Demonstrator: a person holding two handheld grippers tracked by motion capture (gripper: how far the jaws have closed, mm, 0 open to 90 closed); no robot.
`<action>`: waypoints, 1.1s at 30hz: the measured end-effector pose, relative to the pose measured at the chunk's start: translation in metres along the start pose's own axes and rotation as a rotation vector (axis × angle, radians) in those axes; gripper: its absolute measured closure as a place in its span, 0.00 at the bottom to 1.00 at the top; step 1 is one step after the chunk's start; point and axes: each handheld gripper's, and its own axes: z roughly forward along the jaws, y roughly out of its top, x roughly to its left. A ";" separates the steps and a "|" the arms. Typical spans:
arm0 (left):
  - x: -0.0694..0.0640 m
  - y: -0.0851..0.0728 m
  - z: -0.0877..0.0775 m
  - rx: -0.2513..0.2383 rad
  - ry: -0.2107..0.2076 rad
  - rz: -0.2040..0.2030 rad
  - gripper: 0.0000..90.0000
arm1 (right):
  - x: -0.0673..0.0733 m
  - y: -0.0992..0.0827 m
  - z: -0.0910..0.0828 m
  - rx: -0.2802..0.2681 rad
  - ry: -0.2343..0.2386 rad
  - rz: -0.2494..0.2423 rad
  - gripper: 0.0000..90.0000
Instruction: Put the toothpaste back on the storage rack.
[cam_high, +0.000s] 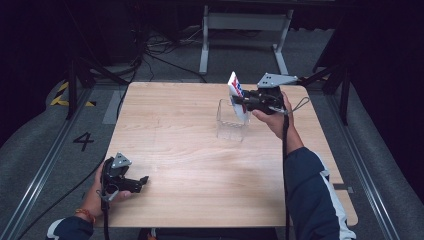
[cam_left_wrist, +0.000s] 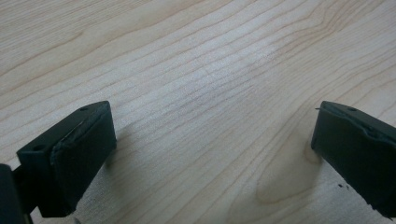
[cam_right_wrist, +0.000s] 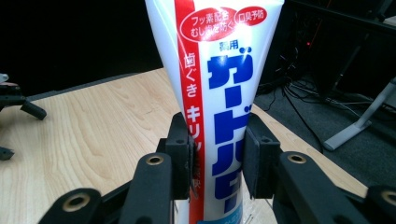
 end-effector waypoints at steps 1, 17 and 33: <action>0.000 0.000 0.000 0.000 0.000 0.000 0.00 | -0.002 -0.002 0.003 0.005 -0.006 0.001 0.76; 0.000 0.000 0.001 -0.006 -0.001 0.000 0.00 | -0.013 -0.022 0.024 0.032 -0.031 0.028 0.76; 0.000 0.000 0.001 -0.005 0.000 0.002 0.00 | -0.011 -0.044 0.035 0.070 -0.028 0.018 0.76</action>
